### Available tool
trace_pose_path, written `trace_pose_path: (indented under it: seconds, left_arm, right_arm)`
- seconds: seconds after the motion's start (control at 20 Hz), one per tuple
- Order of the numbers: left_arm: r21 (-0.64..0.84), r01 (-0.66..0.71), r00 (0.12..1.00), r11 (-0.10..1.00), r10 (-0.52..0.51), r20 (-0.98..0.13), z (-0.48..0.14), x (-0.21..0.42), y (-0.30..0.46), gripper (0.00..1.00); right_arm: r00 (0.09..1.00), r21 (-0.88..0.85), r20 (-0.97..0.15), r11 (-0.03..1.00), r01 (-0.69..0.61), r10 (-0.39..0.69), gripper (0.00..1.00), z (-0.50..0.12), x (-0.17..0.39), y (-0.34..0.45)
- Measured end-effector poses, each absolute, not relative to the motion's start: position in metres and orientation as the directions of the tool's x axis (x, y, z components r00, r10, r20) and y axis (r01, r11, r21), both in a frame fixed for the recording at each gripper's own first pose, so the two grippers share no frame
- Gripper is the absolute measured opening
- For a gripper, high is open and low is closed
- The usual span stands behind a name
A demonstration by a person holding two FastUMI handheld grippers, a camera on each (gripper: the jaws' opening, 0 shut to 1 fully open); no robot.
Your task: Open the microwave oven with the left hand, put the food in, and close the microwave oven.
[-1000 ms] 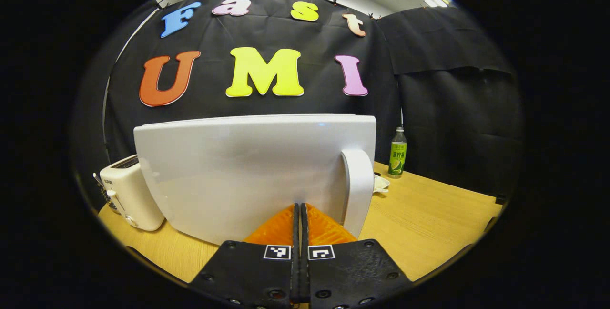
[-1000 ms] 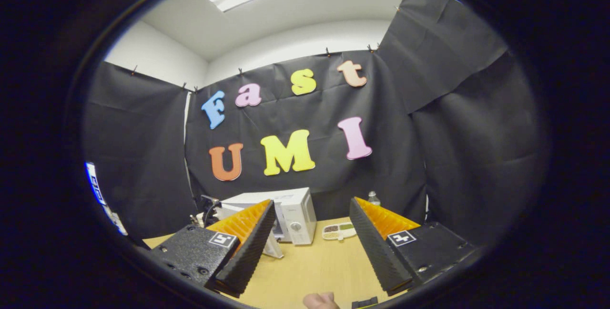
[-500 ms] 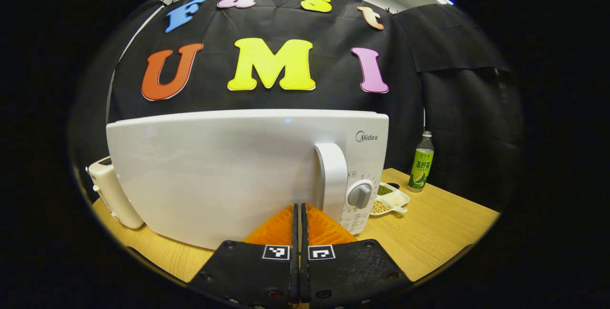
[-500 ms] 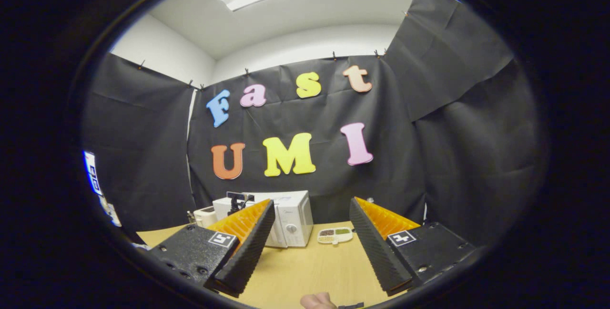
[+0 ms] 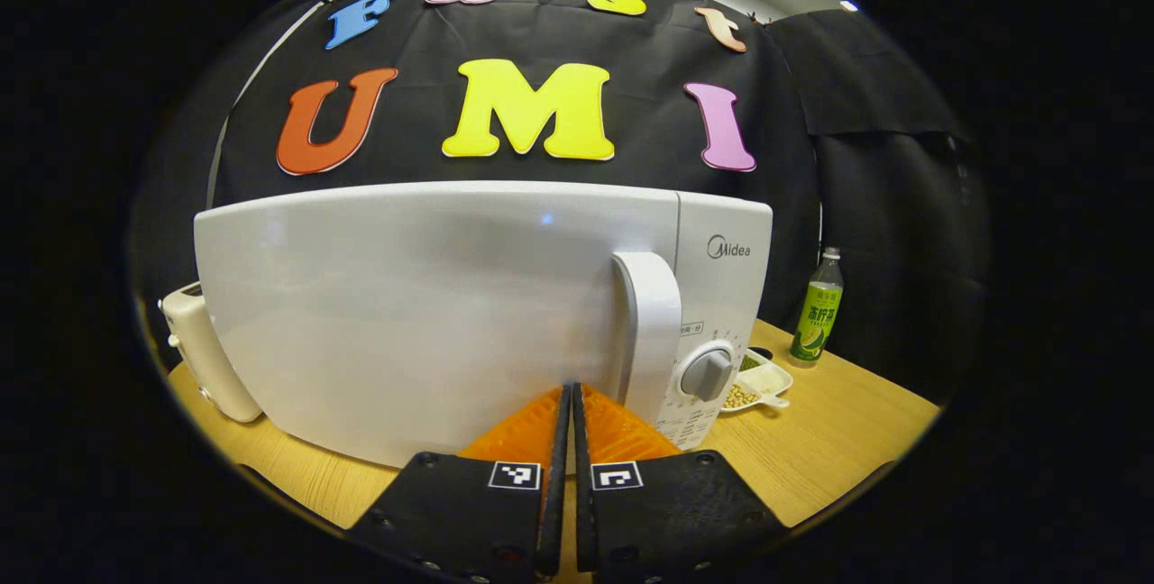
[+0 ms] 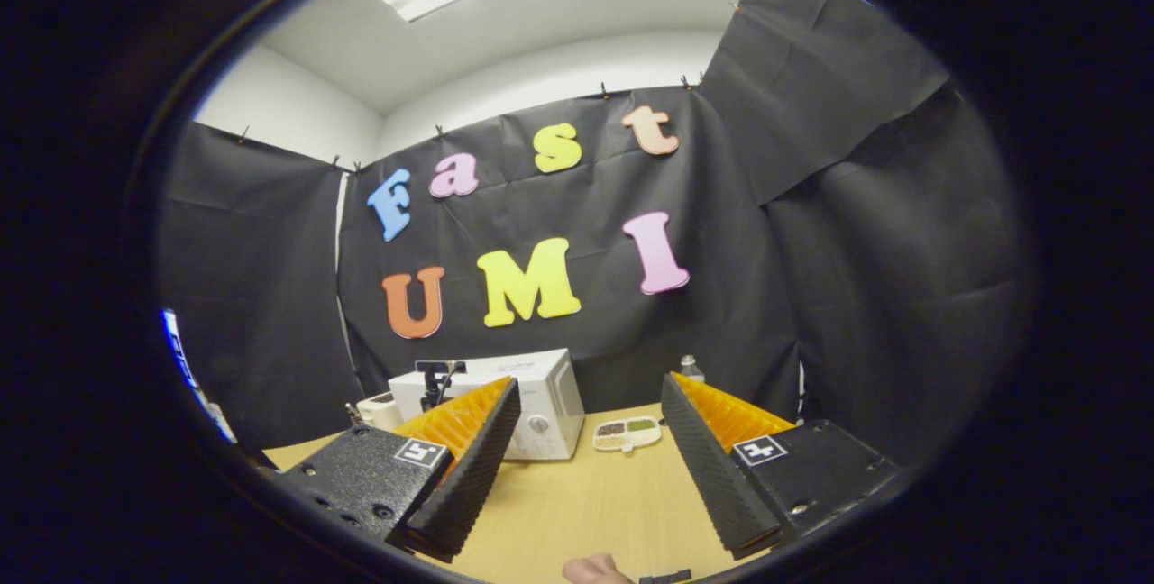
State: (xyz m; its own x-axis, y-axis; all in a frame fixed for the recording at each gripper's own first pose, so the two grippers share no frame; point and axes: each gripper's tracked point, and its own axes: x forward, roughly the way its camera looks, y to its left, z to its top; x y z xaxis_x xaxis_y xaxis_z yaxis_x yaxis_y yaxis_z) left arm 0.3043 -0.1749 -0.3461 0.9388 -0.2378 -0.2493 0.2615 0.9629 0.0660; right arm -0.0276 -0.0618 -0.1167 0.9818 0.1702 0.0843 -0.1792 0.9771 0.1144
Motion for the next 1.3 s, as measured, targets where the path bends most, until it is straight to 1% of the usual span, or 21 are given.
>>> trace_pose_path:
  seconds: [0.05, 0.15, 0.2, 0.25, 0.3, 0.4, 0.45, 0.5, 0.6, 0.8, 0.85, 0.9, 0.95, 1.05, 1.1, 1.2, 1.25, 1.3]
  left_arm:
    - [0.095, 0.248, 0.941, 0.964, -0.217, -0.261, -0.349, 0.305, -0.17, 0.11]
    - [0.141, 0.186, 0.951, 0.972, -0.141, -0.276, -0.351, 0.301, -0.149, 0.33]
    - [0.11, 0.191, 0.945, 0.975, -0.153, -0.29, -0.353, 0.297, -0.148, 0.53]
    - [0.056, 0.206, 0.936, 0.977, -0.18, -0.303, -0.352, 0.291, -0.152, 0.63]
    - [0.001, 0.22, 0.927, 0.975, -0.209, -0.311, -0.351, 0.283, -0.154, 0.86]
    - [-0.037, 0.206, 0.931, 0.978, -0.207, -0.299, -0.339, 0.267, -0.144, 0.93]
    - [-0.021, 0.185, 0.941, 0.983, -0.183, -0.284, -0.33, 0.261, -0.136, 0.94]
    - [0.005, 0.162, 0.951, 0.987, -0.155, -0.269, -0.321, 0.253, -0.127, 0.94]
    - [0.045, 0.124, 0.963, 0.991, -0.109, -0.246, -0.302, 0.232, -0.113, 0.95]
    - [0.085, 0.095, 0.977, 0.992, -0.076, -0.202, -0.255, 0.177, -0.095, 0.95]
    - [0.09, 0.098, 0.979, 0.991, -0.08, -0.187, -0.241, 0.163, -0.094, 0.95]
    - [0.089, 0.102, 0.98, 0.991, -0.084, -0.181, -0.229, 0.149, -0.092, 0.95]
    - [0.086, 0.108, 0.978, 0.99, -0.091, -0.187, -0.221, 0.134, -0.09, 0.95]
    - [0.08, 0.119, 0.976, 0.99, -0.102, -0.193, -0.204, 0.104, -0.085, 0.95]
    - [0.085, 0.113, 0.977, 0.99, -0.095, -0.191, -0.196, 0.09, -0.08, 0.95]
    - [0.093, 0.111, 0.977, 0.989, -0.092, -0.191, -0.182, 0.063, -0.076, 0.95]
    - [0.089, 0.12, 0.978, 0.989, -0.102, -0.179, -0.17, 0.051, -0.079, 0.95]
    - [0.078, 0.117, 0.981, 0.99, -0.103, -0.162, -0.157, 0.041, -0.079, 0.95]
  right_arm:
    - [0.982, 0.113, 0.078, 0.978, -0.177, 0.169, 0.9, -0.118, -0.028, -0.061]
    - [0.983, 0.119, 0.07, 0.977, -0.178, 0.171, 0.91, -0.118, -0.031, -0.057]
    - [0.984, 0.12, 0.064, 0.977, -0.175, 0.168, 0.9, -0.119, -0.032, -0.056]
    - [0.985, 0.119, 0.057, 0.978, -0.17, 0.165, 0.91, -0.12, -0.032, -0.056]
    - [0.986, 0.12, 0.051, 0.979, -0.165, 0.16, 0.91, -0.121, -0.034, -0.055]
    - [0.987, 0.123, 0.037, 0.979, -0.161, 0.157, 0.91, -0.122, -0.037, -0.051]
    - [0.987, 0.126, 0.03, 0.979, -0.158, 0.156, 1.0, -0.122, -0.038, -0.05]
    - [0.988, 0.128, 0.024, 0.98, -0.154, 0.153, 0.91, -0.122, -0.04, -0.048]
    - [0.989, 0.126, 0.015, 0.981, -0.148, 0.148, 0.91, -0.121, -0.044, -0.044]
    - [0.989, 0.11, 0.02, 0.983, -0.15, 0.149, 0.91, -0.111, -0.055, -0.032]
    - [0.988, 0.105, 0.022, 0.983, -0.152, 0.151, 1.0, -0.11, -0.058, -0.028]
    - [0.988, 0.098, 0.024, 0.983, -0.154, 0.152, 0.91, -0.107, -0.062, -0.023]
    - [0.988, 0.092, 0.026, 0.984, -0.156, 0.154, 1.0, -0.104, -0.065, -0.019]
    - [0.987, 0.078, 0.032, 0.984, -0.158, 0.156, 1.0, -0.099, -0.07, -0.013]
    - [0.987, 0.069, 0.032, 0.985, -0.158, 0.156, 0.91, -0.097, -0.073, -0.011]
    - [0.986, 0.05, 0.05, 0.986, -0.161, 0.159, 0.91, -0.087, -0.08, -0.004]
    - [0.985, 0.042, 0.06, 0.986, -0.163, 0.16, 1.0, -0.083, -0.083, -0.001]
    - [0.985, 0.036, 0.069, 0.986, -0.164, 0.161, 0.91, -0.079, -0.086, 0.001]
